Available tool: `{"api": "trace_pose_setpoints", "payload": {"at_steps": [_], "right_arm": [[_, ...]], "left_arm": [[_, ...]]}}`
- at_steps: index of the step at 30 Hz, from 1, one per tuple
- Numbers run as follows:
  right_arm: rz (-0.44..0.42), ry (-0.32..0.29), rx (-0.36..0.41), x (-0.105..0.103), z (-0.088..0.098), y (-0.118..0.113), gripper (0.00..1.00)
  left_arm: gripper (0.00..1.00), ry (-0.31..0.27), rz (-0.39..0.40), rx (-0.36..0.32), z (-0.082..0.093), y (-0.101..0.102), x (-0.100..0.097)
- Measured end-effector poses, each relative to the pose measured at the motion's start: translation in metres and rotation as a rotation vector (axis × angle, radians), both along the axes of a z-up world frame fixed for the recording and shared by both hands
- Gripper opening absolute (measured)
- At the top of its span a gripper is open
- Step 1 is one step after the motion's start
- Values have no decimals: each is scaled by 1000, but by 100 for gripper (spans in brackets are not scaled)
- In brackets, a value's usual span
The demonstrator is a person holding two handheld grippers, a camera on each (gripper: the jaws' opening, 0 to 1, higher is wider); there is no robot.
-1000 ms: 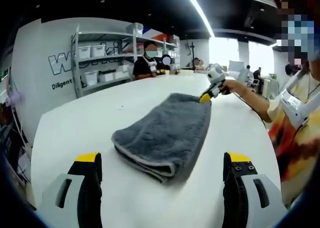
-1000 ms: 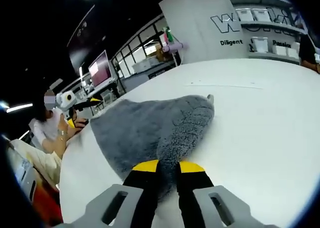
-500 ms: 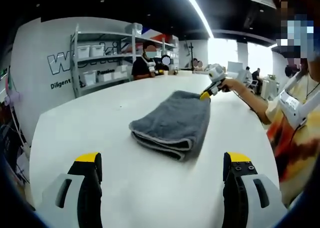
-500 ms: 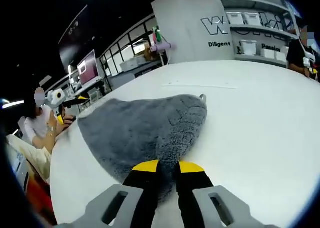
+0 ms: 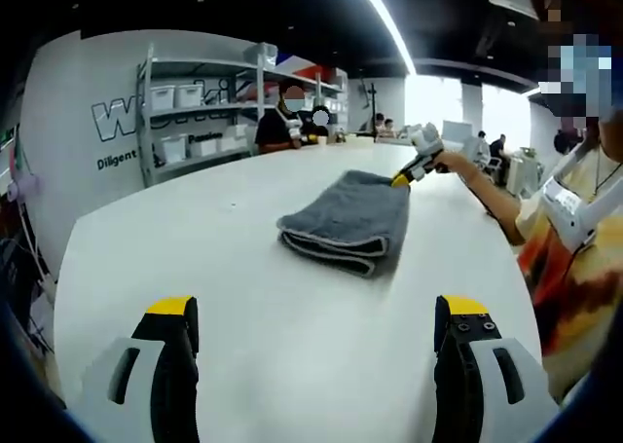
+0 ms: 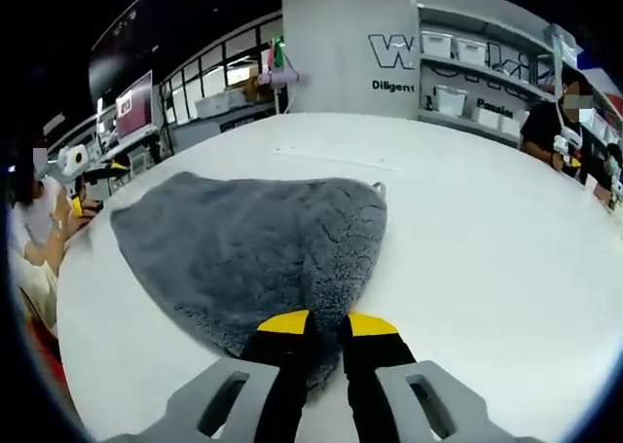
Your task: Fold the towel on the table until its edges align and the towel forms a compact rectangular stack.
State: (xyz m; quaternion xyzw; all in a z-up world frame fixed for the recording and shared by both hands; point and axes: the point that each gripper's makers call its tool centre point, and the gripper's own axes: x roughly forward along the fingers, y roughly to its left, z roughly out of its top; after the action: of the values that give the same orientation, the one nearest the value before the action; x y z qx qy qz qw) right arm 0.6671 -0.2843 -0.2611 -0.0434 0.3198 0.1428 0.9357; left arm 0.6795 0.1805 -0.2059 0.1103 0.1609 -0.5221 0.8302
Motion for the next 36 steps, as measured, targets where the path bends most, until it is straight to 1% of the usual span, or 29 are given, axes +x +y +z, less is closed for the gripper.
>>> {"api": "trace_pose_setpoints", "payload": {"at_steps": [2,7,12,15,18,23,27,31,36], "right_arm": [[-6,-2,-36,0,1,-5,9],[-29,-5,-97,1,2,-11,8],[-54,-6,-217,1,5,-24,7],[-58,-9,-258,1,8,-24,7],[-57,-25,-282,1,16,-22,7],[-68,-76,-281,-1,36,-17,6],[-63,-104,-297,0,45,-12,6],[-50,-138,-320,-3,57,-1,6],[-36,-174,-348,-4,72,7,6]], "left_arm": [[99,1,-1,0,0,0,0],[99,5,2,5,-1,1,1],[99,13,1,3,-2,0,0],[99,17,6,4,-3,-1,0],[99,19,7,5,-4,-1,1],[99,24,7,8,-5,-1,1],[99,29,12,9,-6,0,4],[99,29,14,9,-6,1,3],[99,30,14,13,-7,0,2]]}}
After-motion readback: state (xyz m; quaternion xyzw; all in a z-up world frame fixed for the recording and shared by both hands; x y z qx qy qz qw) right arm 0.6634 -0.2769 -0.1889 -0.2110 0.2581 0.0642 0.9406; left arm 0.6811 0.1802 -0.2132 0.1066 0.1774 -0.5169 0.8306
